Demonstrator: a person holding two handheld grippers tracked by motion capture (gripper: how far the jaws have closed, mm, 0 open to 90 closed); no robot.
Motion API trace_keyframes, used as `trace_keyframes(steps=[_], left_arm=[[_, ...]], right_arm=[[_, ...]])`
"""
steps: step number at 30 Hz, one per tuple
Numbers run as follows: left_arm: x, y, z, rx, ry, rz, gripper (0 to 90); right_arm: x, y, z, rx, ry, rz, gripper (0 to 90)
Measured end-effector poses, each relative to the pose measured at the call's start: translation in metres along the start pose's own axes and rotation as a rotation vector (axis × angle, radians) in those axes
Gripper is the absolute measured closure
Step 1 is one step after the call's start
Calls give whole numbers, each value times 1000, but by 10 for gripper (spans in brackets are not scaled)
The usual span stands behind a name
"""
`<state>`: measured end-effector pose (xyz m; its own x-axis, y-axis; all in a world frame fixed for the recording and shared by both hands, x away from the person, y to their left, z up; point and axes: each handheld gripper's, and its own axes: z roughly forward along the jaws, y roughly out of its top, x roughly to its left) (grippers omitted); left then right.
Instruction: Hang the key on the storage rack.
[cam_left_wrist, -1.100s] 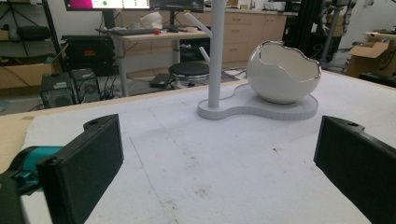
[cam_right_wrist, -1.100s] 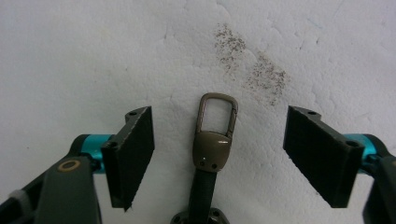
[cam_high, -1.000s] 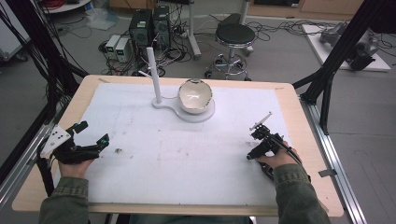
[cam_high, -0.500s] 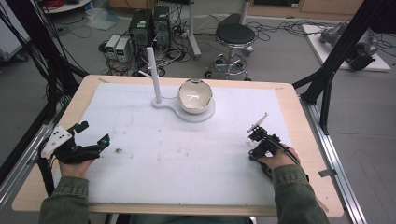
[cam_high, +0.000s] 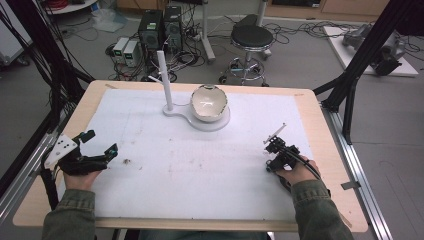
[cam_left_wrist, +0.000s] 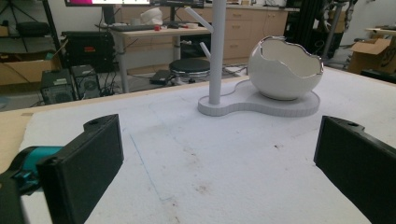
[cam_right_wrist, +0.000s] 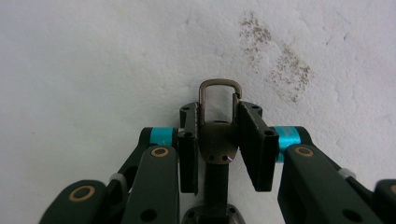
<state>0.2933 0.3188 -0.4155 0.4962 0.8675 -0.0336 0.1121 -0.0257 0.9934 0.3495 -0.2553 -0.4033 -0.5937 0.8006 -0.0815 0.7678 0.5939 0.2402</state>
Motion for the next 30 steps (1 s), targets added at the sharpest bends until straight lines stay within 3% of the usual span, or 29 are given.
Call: trace_keyframes(steps=[9, 16, 18, 20, 23, 30], left_arm=[[0, 0, 0, 0, -2, -2, 18], [1, 0, 1, -4, 0, -7, 19], [1, 0, 1, -4, 0, -6, 18], [0, 0, 1, -3, 0, -4, 18], [0, 0, 1, -1, 0, -4, 18], [1, 0, 1, -2, 2, -6, 18]], right_arm=[[1, -4, -22, -139, 15, 13, 702], [-5, -9, -44, -397, 6, 48, 702], [-5, -10, -47, -424, 6, 50, 702], [-4, -11, -54, -496, 12, 35, 702], [-3, -11, -58, -525, 43, 27, 702], [3, -2, -68, -583, 63, 10, 703]])
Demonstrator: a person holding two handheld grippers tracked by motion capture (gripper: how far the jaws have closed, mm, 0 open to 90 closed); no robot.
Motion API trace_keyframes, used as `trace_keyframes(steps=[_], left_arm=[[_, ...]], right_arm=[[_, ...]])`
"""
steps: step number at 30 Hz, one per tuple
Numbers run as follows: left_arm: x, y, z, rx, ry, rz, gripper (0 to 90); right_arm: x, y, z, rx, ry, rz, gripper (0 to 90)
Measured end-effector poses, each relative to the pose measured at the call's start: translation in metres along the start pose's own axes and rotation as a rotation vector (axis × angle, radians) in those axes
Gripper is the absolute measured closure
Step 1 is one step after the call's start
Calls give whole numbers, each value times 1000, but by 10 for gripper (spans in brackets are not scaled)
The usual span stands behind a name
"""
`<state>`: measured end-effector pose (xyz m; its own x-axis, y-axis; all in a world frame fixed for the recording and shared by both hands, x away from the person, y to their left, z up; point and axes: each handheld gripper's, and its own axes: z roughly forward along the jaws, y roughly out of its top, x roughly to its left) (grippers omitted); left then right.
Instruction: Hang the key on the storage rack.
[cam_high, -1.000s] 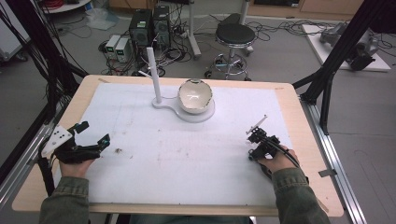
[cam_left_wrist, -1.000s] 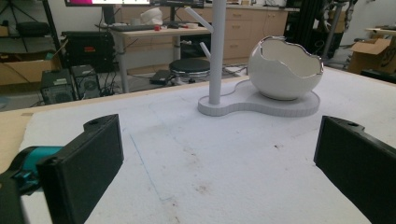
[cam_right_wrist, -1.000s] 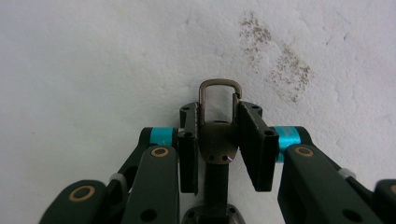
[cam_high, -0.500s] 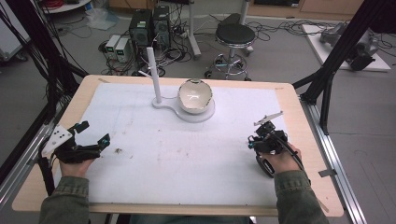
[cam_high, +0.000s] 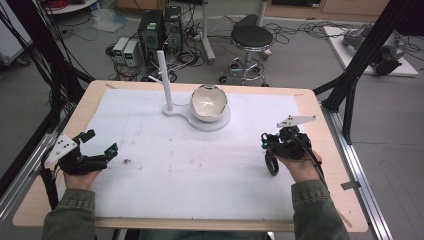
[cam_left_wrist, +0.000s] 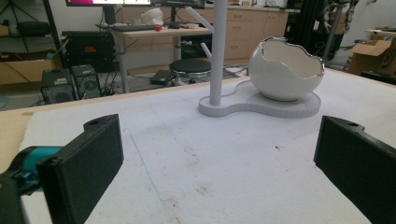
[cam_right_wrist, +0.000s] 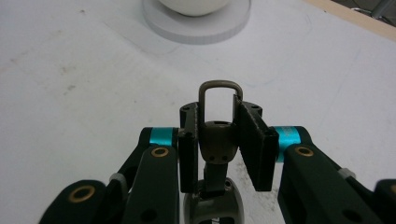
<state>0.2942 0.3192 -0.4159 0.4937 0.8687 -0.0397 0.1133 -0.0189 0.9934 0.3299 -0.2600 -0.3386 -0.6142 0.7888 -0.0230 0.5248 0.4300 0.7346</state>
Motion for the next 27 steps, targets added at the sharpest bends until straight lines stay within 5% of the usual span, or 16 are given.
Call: trace_keyframes(steps=[27], left_arm=[[2, 0, -1, -11, -5, -8, 18]], right_arm=[[40, 84, 13, -118, 160, -47, 702]])
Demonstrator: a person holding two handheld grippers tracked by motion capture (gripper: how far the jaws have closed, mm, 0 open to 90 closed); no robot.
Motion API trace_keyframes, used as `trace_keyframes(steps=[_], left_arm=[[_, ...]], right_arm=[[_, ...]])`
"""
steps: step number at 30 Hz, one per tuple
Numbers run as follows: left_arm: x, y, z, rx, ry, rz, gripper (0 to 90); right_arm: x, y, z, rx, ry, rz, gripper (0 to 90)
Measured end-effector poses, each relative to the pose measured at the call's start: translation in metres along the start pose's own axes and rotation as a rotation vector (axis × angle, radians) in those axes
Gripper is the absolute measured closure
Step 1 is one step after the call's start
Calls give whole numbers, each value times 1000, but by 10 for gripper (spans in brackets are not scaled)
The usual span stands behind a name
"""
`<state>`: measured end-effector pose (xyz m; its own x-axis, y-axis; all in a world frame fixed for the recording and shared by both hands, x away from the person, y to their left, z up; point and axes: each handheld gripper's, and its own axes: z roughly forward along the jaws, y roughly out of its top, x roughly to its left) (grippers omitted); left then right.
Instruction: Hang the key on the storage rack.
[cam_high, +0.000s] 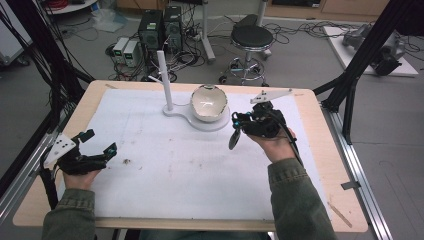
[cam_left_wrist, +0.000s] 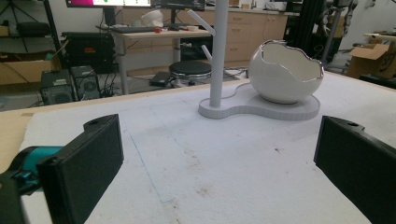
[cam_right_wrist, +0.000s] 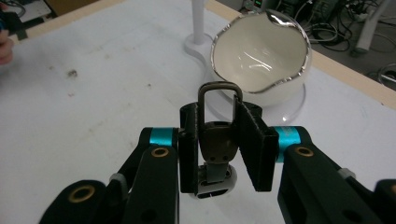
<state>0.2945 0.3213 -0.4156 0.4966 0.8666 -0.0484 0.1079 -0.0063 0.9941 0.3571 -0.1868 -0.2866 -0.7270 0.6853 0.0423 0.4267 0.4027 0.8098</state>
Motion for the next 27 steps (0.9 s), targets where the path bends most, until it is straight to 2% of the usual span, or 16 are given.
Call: trace_keyframes(steps=[10, 15, 19, 27], left_arm=[[2, 0, -1, -12, -2, -16, 18], [2, 1, -1, -17, 2, -16, 18], [5, 0, 0, -15, 4, -19, 18], [5, 0, 0, -22, 3, -26, 18]], right_arm=[[7, 28, 22, -31, 34, 12, 701], [7, 35, 30, -37, 36, 4, 701], [6, 40, 43, -38, 35, 22, 701], [5, 43, 56, -29, 25, 31, 701]])
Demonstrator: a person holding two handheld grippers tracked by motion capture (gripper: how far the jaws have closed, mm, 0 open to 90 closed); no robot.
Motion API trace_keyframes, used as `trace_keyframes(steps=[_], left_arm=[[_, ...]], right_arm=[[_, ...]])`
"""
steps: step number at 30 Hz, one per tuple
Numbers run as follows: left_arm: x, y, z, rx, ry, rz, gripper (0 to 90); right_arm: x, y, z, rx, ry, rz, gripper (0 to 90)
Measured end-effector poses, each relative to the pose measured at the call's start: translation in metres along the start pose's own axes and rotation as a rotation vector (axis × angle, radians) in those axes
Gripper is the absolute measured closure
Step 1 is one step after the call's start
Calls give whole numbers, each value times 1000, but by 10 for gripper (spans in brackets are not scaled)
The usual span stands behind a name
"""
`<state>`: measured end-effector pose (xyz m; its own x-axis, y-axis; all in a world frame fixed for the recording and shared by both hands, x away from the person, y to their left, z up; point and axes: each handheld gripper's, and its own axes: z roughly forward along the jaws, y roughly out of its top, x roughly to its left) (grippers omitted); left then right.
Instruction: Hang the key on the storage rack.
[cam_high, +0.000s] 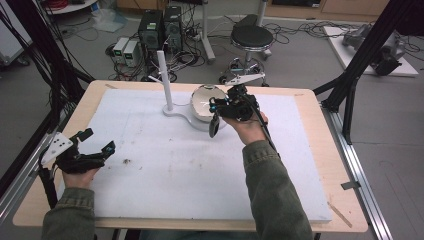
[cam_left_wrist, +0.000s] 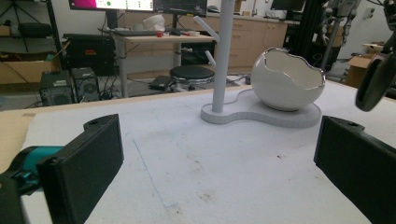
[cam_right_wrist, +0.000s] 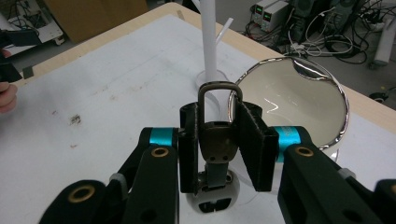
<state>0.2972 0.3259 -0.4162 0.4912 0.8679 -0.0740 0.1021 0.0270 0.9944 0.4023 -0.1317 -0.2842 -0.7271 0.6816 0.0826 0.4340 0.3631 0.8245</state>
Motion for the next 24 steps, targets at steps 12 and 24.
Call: trace_keyframes(steps=[12, 24], left_arm=[[0, 0, -1, -5, 1, -5, 18], [2, -1, -3, -14, 9, -22, 18]], right_arm=[[14, 33, 22, -15, 29, -29, 701], [31, 59, 51, -2, 56, -72, 701]])
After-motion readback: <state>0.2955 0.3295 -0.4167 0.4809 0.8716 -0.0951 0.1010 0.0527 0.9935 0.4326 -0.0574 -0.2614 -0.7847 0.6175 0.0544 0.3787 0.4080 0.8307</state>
